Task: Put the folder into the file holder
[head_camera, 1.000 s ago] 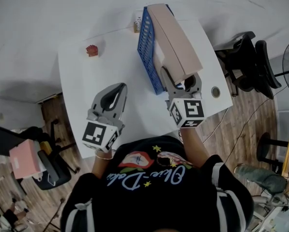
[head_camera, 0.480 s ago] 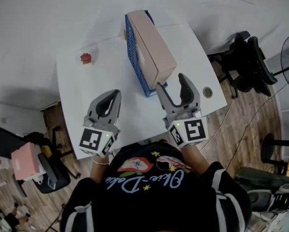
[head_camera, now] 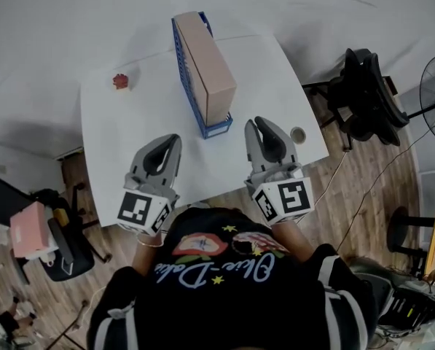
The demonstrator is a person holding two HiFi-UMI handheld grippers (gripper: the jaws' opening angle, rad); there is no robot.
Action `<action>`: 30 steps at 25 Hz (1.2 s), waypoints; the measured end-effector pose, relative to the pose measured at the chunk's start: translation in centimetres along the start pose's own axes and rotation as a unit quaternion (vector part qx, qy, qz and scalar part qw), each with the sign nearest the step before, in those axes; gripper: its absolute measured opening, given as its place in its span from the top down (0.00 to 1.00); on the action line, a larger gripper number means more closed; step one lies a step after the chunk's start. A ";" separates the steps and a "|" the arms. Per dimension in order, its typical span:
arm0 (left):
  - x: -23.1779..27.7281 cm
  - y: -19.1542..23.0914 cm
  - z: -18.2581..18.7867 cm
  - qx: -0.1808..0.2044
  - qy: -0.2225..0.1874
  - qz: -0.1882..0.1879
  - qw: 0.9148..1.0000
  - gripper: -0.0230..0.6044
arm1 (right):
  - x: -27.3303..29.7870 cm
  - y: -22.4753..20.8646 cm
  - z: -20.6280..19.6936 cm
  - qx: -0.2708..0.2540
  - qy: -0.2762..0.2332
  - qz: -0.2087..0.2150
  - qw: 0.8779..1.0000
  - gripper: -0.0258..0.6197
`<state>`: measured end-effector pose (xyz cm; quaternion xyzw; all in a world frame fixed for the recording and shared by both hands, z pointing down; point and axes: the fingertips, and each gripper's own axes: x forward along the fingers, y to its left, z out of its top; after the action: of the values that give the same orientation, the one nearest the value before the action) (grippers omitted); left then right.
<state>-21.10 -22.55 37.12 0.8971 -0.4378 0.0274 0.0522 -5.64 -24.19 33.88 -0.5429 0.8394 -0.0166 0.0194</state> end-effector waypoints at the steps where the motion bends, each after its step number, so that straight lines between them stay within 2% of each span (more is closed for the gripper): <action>1: 0.0 -0.3 0.1 0.001 -0.001 0.001 1.000 0.96 | -0.2 -0.1 0.0 0.002 0.000 0.002 1.000 0.92; 12: -1.4 -1.9 1.1 0.007 -0.019 0.021 1.000 0.96 | -0.9 -0.1 0.0 0.012 0.002 0.024 1.000 0.96; 30: -1.2 -2.2 1.4 0.015 -0.019 0.020 1.000 0.96 | -0.7 0.6 -0.4 0.000 0.009 0.043 0.999 0.96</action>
<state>-20.09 -20.47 35.43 0.8894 -0.4558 0.0178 0.0299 -5.91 -23.33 34.30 -0.5066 0.8619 -0.0206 0.0121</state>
